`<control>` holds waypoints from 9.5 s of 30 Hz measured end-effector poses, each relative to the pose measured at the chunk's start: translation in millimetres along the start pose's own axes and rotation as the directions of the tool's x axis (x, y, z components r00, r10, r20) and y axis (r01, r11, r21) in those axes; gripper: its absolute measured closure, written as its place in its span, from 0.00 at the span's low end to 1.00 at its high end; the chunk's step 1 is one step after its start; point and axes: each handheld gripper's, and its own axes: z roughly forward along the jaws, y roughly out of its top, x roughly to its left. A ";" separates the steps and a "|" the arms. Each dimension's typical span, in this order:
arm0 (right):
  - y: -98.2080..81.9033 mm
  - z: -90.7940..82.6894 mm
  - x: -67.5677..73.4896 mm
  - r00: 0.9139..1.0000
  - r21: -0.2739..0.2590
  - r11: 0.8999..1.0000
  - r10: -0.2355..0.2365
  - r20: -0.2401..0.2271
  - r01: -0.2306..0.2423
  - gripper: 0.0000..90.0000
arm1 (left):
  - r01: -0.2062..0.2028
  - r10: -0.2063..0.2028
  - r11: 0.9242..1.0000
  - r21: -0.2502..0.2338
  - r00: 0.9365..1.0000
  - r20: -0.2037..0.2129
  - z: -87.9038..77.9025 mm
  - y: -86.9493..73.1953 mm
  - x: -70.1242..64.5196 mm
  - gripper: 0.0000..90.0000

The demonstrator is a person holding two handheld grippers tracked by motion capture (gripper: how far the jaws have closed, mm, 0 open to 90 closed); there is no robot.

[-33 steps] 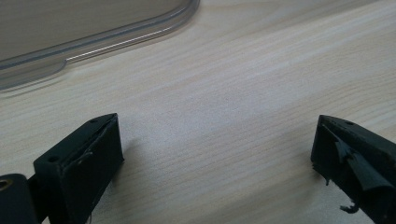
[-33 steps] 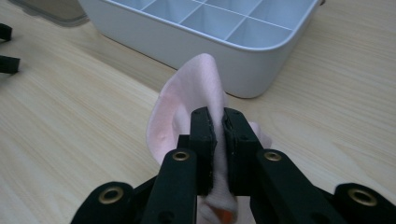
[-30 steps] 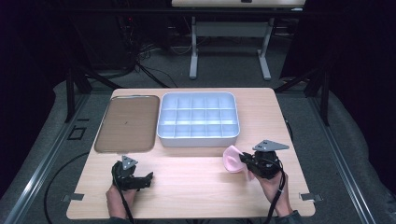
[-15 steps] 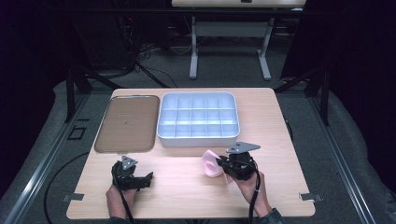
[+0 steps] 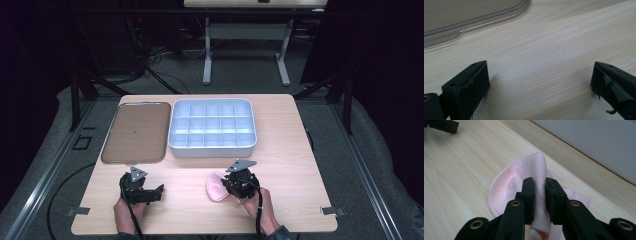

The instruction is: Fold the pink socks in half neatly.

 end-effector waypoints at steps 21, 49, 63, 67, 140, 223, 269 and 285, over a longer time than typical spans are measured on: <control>-25.3 -13.3 -6.0 0.993 -0.074 0.996 0.050 -0.105 -0.058 0.43 | -0.005 0.005 1.000 0.002 1.000 -0.004 -0.3 0.0 -0.3 0.02; -62.3 -22.6 -42.7 0.986 -0.005 0.988 0.152 0.061 -0.152 0.54 | 0.009 -0.018 0.999 0.047 0.978 0.207 -19.4 32.4 -81.2 0.21; -64.1 -18.6 -27.8 0.996 -0.010 0.998 0.064 0.069 -0.063 0.74 | -0.142 0.108 0.986 0.084 0.941 0.320 -3.5 43.8 -128.8 0.73; -64.2 -17.4 -26.6 0.996 0.009 0.998 0.054 0.068 -0.054 0.80 | -0.176 0.138 0.980 0.094 0.939 0.314 0.8 42.3 -129.5 0.86; -61.6 -23.5 -50.1 0.986 -0.051 0.985 0.165 0.001 -0.164 0.98 | -0.101 0.124 0.992 -0.079 0.909 0.399 7.8 10.1 -95.9 0.91; 16.0 12.6 26.2 0.970 -0.047 0.995 -0.101 -0.223 0.093 0.99 | -0.091 0.112 0.993 -0.072 0.908 0.403 7.9 10.1 -95.2 0.91; -13.8 31.8 9.2 0.984 0.043 0.995 -0.080 -0.159 0.088 0.85 | -0.065 0.085 0.996 -0.064 0.911 0.404 7.0 11.1 -91.2 0.84; -17.4 32.5 4.7 0.983 0.020 0.998 -0.053 -0.177 0.058 0.89 | -0.169 0.195 0.981 -0.099 0.883 0.428 -14.3 41.8 -115.9 0.86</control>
